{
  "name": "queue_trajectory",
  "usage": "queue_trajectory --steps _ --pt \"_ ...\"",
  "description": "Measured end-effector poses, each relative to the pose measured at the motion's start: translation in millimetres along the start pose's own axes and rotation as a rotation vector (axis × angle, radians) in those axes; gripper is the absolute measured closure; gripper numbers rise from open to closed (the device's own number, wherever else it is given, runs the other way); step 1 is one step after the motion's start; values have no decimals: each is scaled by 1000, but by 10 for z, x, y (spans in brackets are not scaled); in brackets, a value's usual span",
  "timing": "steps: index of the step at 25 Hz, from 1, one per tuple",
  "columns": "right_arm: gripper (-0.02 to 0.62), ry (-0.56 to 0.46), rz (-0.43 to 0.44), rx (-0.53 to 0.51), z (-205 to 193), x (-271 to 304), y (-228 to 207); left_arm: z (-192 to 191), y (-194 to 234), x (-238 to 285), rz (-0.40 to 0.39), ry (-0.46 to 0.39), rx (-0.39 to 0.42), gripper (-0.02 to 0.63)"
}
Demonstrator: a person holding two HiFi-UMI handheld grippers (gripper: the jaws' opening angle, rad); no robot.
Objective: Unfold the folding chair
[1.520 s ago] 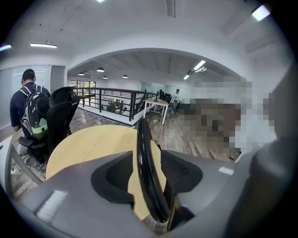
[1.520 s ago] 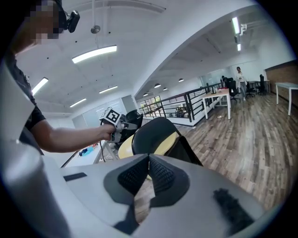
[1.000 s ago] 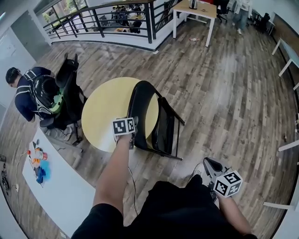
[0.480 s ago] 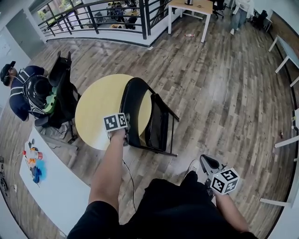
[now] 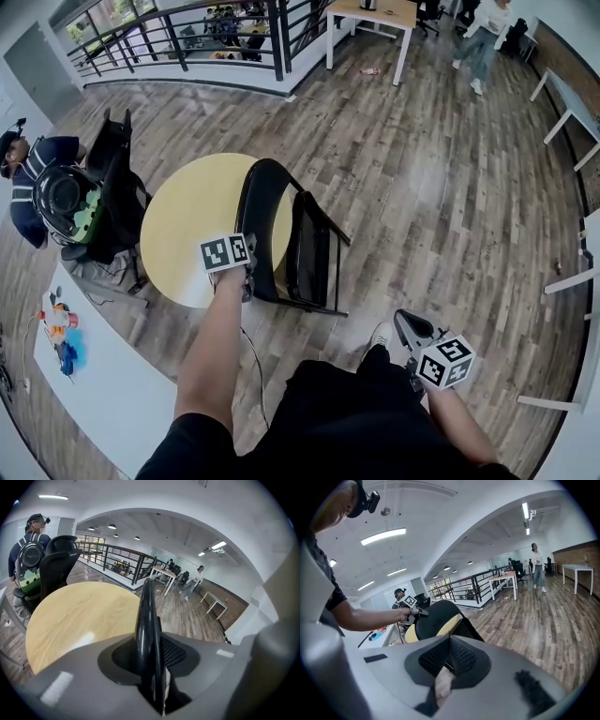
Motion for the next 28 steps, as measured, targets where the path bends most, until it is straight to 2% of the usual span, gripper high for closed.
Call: queue_trajectory --steps 6,13,21,28 --pt "589 -3 -24 1 -3 -68 -17 -13 -438 -86 -55 -24 22 489" --pt "589 -28 -65 24 43 -145 -354 -46 -827 -79 -69 -60 2 499" --pt "589 9 72 -33 306 15 -809 -44 -1276 -112 -52 -92 21 503" --pt "589 45 167 -83 479 -161 -1311 -98 -1740 -141 -13 -115 18 505"
Point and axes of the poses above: the fingertips, and each gripper's own axes: x forward along the fingers, y to its left, z out of its top, the point moved 3 cm from there along -x, backward along the fingers, and after that the axes turned 4 degrees about z, right-handed, at the moved point
